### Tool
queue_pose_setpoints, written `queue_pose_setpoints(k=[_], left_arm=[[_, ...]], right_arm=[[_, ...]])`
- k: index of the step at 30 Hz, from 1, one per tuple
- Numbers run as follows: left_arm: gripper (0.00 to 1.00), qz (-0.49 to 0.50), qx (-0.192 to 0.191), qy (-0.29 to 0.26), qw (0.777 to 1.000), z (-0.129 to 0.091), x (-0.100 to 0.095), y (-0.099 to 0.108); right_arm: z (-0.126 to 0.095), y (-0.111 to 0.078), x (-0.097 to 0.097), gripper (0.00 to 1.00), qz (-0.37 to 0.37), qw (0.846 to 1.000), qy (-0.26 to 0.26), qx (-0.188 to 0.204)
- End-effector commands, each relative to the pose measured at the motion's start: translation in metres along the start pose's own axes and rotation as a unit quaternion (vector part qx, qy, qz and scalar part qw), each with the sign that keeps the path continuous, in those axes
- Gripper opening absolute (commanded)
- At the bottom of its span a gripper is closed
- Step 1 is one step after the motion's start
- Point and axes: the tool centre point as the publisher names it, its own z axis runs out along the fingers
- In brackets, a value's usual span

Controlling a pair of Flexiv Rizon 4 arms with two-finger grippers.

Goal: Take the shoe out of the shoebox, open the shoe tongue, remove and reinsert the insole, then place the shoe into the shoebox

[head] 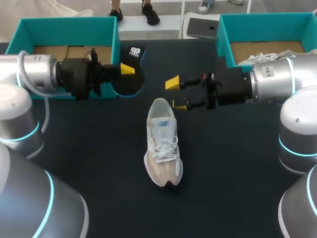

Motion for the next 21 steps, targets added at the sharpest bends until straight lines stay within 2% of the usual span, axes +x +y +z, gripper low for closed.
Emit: queue_pose_setpoints(k=[1, 4, 7, 18, 19, 21], left_arm=[[0.00, 0.127, -0.041, -0.050, 0.990, 0.010, 0.010, -0.001], [0.00, 0.137, -0.048, -0.069, 0.987, 0.011, 0.011, 0.000], [0.00, 0.136, -0.048, -0.065, 0.987, 0.013, 0.014, -0.001], [0.00, 0.140, -0.028, -0.074, 0.987, 0.033, 0.008, -0.019], [0.00, 0.140, -0.028, -0.074, 0.987, 0.035, 0.008, -0.020], [0.00, 0.139, -0.026, -0.073, 0.987, 0.041, 0.009, -0.022]], right_arm=[[0.009, 0.001, -0.003, 1.00, 0.005, 1.000, 0.006, 0.001], [0.012, 0.001, -0.003, 1.00, 0.014, 1.000, 0.014, 0.001], [0.015, 0.000, -0.004, 1.00, 0.020, 1.000, 0.014, 0.008], [0.030, 0.006, -0.012, 1.00, 0.019, 0.999, 0.018, 0.032], [0.031, 0.006, -0.012, 0.99, 0.019, 0.999, 0.018, 0.033], [0.033, 0.007, -0.013, 0.90, 0.018, 0.999, 0.019, 0.035]])
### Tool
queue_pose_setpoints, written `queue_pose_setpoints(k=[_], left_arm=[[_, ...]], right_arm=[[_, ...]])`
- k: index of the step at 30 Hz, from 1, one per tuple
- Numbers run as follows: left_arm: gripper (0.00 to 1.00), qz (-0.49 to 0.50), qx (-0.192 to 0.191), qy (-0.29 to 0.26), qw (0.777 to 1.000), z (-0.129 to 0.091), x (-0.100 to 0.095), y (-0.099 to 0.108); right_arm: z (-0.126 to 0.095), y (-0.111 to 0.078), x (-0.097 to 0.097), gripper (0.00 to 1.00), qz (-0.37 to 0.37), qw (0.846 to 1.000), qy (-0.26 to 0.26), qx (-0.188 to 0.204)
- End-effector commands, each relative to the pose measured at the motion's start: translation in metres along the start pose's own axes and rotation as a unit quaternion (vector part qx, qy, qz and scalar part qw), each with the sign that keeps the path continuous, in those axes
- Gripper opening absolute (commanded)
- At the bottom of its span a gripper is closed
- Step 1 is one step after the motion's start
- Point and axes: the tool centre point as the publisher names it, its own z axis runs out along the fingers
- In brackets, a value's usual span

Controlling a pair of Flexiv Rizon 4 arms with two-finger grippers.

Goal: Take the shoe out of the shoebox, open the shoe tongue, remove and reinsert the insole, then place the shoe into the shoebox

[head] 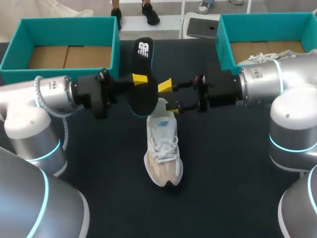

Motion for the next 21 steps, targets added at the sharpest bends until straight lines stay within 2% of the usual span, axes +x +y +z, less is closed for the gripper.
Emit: queue_pose_setpoints(k=[1, 3, 5, 6, 10, 21], left_arm=[[0.00, 0.001, 0.000, 0.002, 1.000, 0.012, 0.002, -0.005], [0.00, 0.002, 0.003, 0.003, 1.000, 0.017, 0.002, -0.009], [0.00, 0.001, 0.004, 0.006, 1.000, 0.022, 0.002, -0.012], [0.00, 0.001, 0.005, 0.008, 1.000, 0.024, 0.002, -0.013], [0.00, 0.002, 0.004, 0.009, 1.000, 0.031, 0.003, -0.015], [0.00, 0.001, 0.016, 0.003, 1.000, 0.040, 0.001, -0.023]], right_arm=[[0.010, 0.008, -0.003, 0.85, 0.000, 1.000, 0.001, 0.007], [0.012, 0.008, -0.004, 0.70, -0.001, 1.000, 0.002, 0.009], [0.014, 0.008, -0.005, 0.49, -0.002, 1.000, 0.004, 0.011], [0.014, 0.008, -0.005, 0.47, -0.002, 1.000, 0.005, 0.012], [0.016, 0.007, -0.006, 0.41, -0.003, 1.000, 0.008, 0.014], [0.017, 0.006, -0.007, 0.35, -0.004, 1.000, 0.011, 0.014]])
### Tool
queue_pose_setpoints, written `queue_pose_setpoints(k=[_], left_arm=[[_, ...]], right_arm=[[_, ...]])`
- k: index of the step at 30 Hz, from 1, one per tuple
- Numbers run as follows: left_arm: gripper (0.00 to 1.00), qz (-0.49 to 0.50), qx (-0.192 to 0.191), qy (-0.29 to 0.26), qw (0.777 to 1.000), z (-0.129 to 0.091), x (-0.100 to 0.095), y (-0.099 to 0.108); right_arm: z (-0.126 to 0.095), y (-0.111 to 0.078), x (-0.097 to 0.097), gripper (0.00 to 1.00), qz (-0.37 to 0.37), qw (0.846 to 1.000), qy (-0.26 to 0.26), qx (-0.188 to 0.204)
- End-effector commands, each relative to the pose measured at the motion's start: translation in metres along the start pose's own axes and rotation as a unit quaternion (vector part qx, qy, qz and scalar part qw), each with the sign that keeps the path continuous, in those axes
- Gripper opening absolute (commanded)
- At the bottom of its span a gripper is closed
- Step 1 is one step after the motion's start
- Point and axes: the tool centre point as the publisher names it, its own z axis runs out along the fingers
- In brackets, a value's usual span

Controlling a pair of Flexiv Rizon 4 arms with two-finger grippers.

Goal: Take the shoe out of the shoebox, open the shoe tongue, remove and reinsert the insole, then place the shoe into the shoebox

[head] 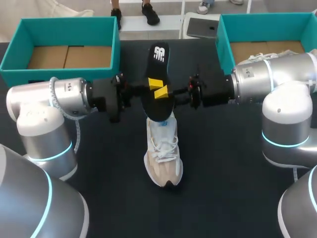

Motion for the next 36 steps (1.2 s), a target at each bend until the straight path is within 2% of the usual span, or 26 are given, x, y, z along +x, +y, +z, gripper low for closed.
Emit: queue_pose_setpoints(k=[1, 7, 12, 16, 17, 21, 22, 23, 24, 25, 31, 36], left_arm=[[0.00, 0.002, 0.000, -0.003, 1.000, 0.003, 0.000, -0.002], [0.00, 0.000, 0.004, -0.006, 1.000, 0.002, -0.001, -0.007], [0.00, -0.004, 0.004, -0.006, 1.000, 0.002, 0.000, -0.010], [0.00, -0.008, 0.003, -0.009, 1.000, 0.003, -0.001, -0.012], [0.00, -0.011, 0.002, -0.010, 1.000, 0.003, -0.002, -0.013], [0.00, -0.027, -0.003, -0.008, 1.000, 0.003, -0.003, -0.014], [0.22, -0.032, -0.004, -0.005, 0.999, 0.002, -0.004, -0.013], [0.51, -0.033, -0.007, -0.007, 0.999, 0.002, -0.005, -0.012], [0.94, -0.034, -0.010, -0.005, 0.999, 0.001, -0.006, -0.010], [1.00, -0.034, -0.010, -0.006, 0.999, 0.000, -0.008, -0.009], [1.00, -0.075, -0.031, -0.001, 0.997, -0.012, -0.020, 0.005], [1.00, -0.148, -0.023, 0.055, 0.987, -0.031, -0.020, 0.012]], right_arm=[[0.002, 0.001, 0.000, 0.35, 0.000, 1.000, -0.001, -0.001], [0.002, 0.003, -0.001, 0.34, -0.001, 1.000, 0.000, -0.001], [0.002, 0.004, -0.003, 0.27, 0.000, 1.000, 0.002, 0.000], [0.003, 0.004, -0.004, 0.11, -0.001, 1.000, 0.003, -0.002], [0.003, 0.004, -0.005, 0.00, -0.001, 1.000, 0.003, -0.002], [0.005, 0.004, -0.005, 0.00, -0.004, 1.000, 0.004, -0.001], [0.005, 0.004, -0.005, 0.00, -0.004, 1.000, 0.004, -0.001], [0.005, 0.004, -0.005, 0.00, -0.005, 1.000, 0.004, -0.001], [0.005, 0.004, -0.005, 0.00, -0.005, 1.000, 0.004, -0.001], [0.005, 0.004, -0.005, 0.00, -0.005, 1.000, 0.004, -0.001], [0.003, 0.004, -0.009, 0.00, -0.007, 1.000, 0.003, -0.004], [-0.004, 0.008, -0.011, 0.00, -0.023, 1.000, -0.010, -0.016]])
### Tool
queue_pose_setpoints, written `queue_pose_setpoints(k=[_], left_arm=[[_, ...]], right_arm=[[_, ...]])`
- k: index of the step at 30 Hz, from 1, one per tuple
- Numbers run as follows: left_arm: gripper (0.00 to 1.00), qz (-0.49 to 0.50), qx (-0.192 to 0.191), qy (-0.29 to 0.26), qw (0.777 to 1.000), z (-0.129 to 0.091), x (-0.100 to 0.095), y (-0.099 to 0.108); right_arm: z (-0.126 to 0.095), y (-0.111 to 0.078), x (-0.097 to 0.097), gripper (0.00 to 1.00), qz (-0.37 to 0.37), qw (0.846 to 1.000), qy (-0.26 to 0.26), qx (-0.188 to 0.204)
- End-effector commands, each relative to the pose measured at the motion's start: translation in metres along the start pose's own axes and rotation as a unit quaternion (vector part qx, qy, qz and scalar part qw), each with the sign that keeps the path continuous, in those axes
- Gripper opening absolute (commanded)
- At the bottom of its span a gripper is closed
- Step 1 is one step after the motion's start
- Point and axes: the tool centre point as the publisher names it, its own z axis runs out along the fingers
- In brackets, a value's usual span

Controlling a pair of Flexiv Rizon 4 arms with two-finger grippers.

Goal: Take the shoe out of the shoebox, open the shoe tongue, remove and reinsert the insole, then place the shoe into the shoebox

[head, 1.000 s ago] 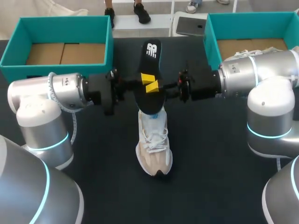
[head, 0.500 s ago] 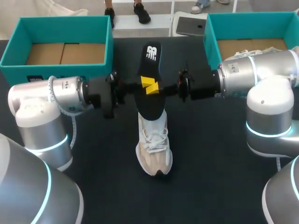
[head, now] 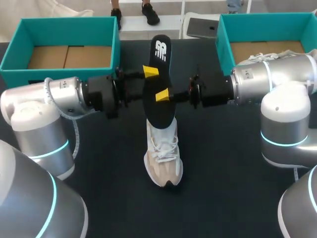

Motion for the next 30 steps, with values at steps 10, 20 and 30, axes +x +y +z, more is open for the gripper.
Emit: queue_pose_setpoints(k=[10, 20, 30], left_arm=[[1.00, -0.132, -0.017, 0.141, 0.981, -0.060, 0.004, 0.016], [1.00, -0.258, -0.051, 0.239, 0.935, -0.087, 0.031, 0.017], [1.00, -0.358, -0.085, 0.257, 0.894, -0.096, 0.048, 0.019]], right_arm=[[-0.014, 0.010, 0.001, 0.00, -0.063, 0.997, -0.025, -0.034], [-0.014, 0.029, 0.009, 0.00, -0.150, 0.987, -0.048, -0.031], [-0.012, 0.045, 0.015, 0.00, -0.303, 0.951, -0.047, -0.042]])
